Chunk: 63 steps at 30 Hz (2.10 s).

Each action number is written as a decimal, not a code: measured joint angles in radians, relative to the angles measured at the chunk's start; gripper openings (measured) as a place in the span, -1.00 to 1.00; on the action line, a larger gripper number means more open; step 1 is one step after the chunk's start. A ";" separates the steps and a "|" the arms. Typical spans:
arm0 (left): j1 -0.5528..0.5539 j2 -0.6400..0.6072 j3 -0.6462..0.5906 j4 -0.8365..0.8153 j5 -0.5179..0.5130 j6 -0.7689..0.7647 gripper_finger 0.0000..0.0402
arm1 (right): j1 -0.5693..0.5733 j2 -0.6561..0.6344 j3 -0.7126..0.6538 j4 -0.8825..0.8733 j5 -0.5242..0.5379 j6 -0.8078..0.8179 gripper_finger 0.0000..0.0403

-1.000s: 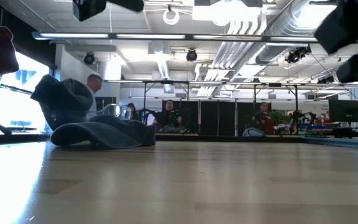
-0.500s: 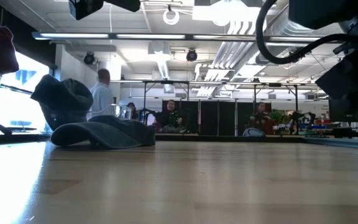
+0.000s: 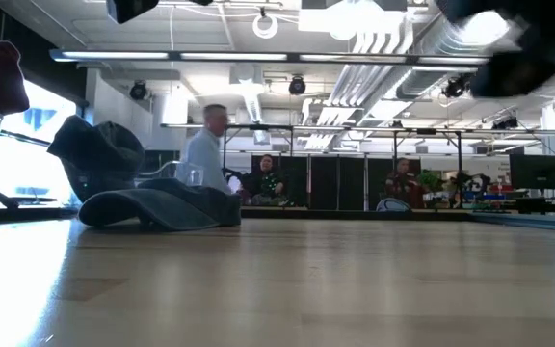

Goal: Pick & Place hat
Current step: Put the red cap into the bottom transparent bin

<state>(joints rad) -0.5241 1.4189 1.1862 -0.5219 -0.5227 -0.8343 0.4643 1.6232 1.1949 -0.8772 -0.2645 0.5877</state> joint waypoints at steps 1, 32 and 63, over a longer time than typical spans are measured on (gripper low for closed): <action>0.000 -0.011 0.000 -0.004 0.010 0.000 -0.92 | -0.008 -0.018 0.029 0.016 0.049 -0.004 -0.94; -0.002 -0.120 0.000 -0.064 0.097 0.018 -0.92 | -0.047 -0.060 -0.033 -0.017 0.482 -0.118 -0.19; -0.041 0.156 -0.001 -0.049 0.331 -0.254 -0.92 | -0.161 0.278 -0.026 0.494 0.213 -0.499 -0.84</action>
<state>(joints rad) -0.5648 1.5745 1.1854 -0.5706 -0.1913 -1.0884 0.3028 1.9011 1.1686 -0.3829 -0.0518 0.0889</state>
